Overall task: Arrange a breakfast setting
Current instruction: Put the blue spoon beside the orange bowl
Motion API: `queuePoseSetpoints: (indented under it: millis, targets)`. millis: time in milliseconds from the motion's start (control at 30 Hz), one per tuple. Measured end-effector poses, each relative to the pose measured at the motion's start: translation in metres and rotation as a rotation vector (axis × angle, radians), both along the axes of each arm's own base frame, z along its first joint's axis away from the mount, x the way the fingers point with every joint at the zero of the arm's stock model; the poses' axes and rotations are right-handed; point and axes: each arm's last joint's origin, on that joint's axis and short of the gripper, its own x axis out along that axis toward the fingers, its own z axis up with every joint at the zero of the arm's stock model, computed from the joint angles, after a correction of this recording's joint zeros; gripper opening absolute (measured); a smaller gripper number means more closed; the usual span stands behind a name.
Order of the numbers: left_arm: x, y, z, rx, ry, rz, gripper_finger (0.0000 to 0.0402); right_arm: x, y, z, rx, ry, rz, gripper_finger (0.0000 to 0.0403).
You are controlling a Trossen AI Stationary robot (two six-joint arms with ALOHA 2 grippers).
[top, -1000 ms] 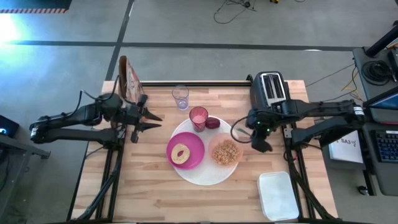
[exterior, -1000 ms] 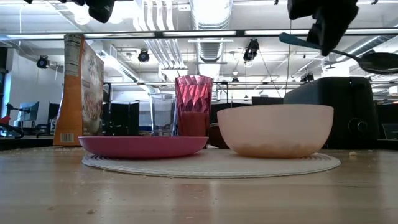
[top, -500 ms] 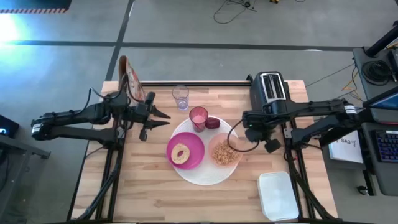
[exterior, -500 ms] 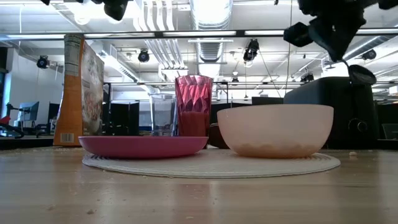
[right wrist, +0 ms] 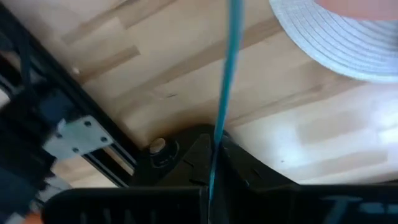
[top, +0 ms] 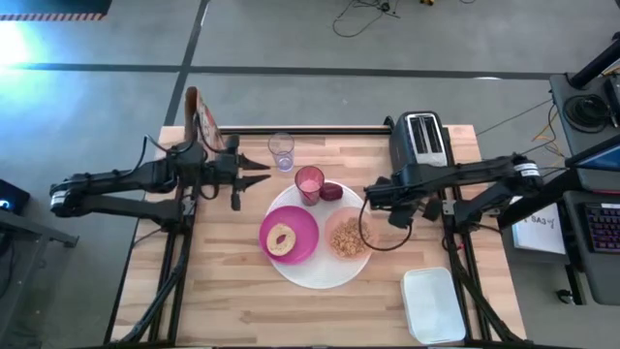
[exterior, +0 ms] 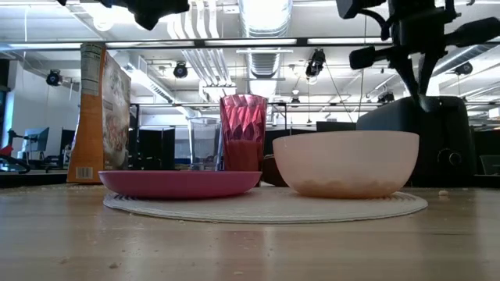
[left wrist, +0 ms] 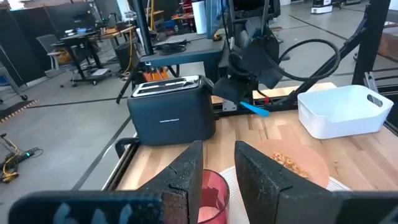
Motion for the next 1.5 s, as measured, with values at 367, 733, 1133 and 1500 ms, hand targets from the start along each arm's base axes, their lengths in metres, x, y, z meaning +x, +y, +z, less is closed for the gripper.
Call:
queuePoseSetpoints:
  millis: [367,733,1133,1500]
  targets:
    - [0.011,0.002,-0.006,-0.005,0.025,0.000,0.0076,0.011,0.013,-0.013,0.009,0.072,0.178,0.0009]
    - [0.012,0.002,-0.007,-0.006,0.033,0.000,0.0076,0.028,0.031,-0.034,0.019,0.080,0.240,0.0009]
    - [0.009,0.002,-0.005,-0.009,0.024,0.001,0.0076,0.046,0.043,-0.055,0.175,0.056,0.213,0.0009]
    - [0.008,0.001,-0.004,-0.012,0.017,0.001,0.0076,0.049,0.055,-0.069,0.240,0.106,0.190,0.0009]
